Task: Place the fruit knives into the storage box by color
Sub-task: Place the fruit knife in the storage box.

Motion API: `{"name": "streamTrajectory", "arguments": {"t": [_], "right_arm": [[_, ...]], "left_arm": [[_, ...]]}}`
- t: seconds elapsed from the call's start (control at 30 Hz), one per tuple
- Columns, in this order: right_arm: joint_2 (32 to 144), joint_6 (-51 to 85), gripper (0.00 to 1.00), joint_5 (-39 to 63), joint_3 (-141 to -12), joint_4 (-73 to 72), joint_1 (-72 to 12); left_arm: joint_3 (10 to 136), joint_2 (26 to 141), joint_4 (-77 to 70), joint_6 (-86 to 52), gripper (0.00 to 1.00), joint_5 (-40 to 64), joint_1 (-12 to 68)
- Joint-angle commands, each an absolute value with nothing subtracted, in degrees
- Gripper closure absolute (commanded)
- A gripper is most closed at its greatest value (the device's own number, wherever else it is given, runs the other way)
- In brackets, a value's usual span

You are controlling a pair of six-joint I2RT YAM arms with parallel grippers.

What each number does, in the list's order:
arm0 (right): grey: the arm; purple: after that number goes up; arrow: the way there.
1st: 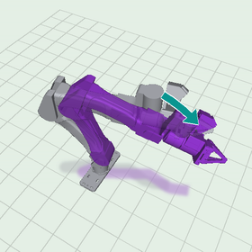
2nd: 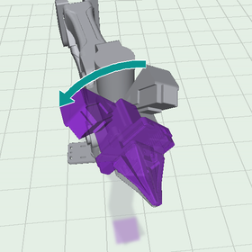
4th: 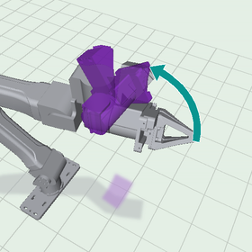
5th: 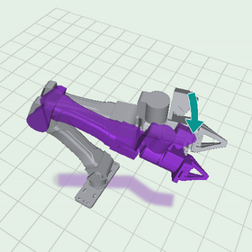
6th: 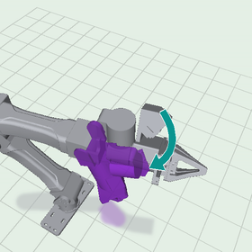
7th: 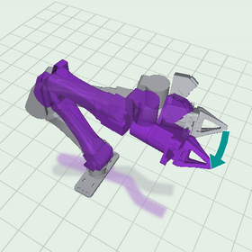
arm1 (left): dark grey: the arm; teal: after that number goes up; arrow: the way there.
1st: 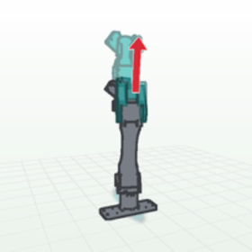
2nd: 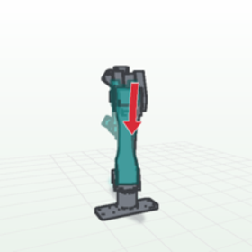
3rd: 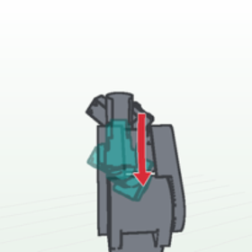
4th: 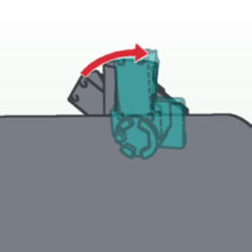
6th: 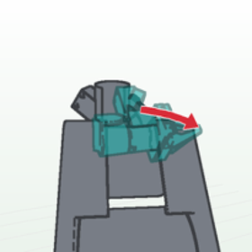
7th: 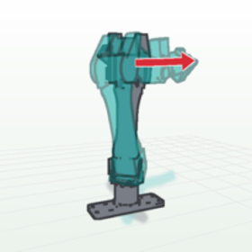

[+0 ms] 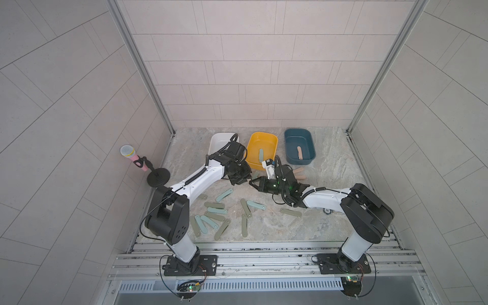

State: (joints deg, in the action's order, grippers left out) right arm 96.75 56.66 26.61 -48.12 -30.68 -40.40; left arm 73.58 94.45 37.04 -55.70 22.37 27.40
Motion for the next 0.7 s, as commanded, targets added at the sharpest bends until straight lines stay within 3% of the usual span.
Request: {"name": "streamTrajectory", "arguments": {"t": [0.0, 0.07, 0.13, 0.23, 0.67], "right_arm": [[95.89, 56.09, 0.91, 25.82, -49.24, -28.74, -40.52], [94.89, 54.55, 0.92, 25.26, -50.02, -25.19, -40.28], [93.31, 51.88, 0.92, 24.34, -50.99, -20.65, -39.33], [90.87, 47.67, 0.94, 22.97, -52.52, -13.87, -36.26], [93.15, 34.43, 0.95, 21.26, -66.07, 5.8, -12.9]], "left_arm": [[73.34, 92.04, 37.43, -55.28, 0.76, 22.33, 27.68], [73.93, 91.51, 38.19, -53.78, 0.44, 21.78, 27.57], [75.4, 90.66, 39.76, -51.37, 0.19, 20.57, 27.42], [77.97, 88.85, 42.33, -47.22, 0.0, 18.17, 26.96], [81.74, 88.9, 48.19, -34.79, 0.0, 16.26, 24.17]]}}
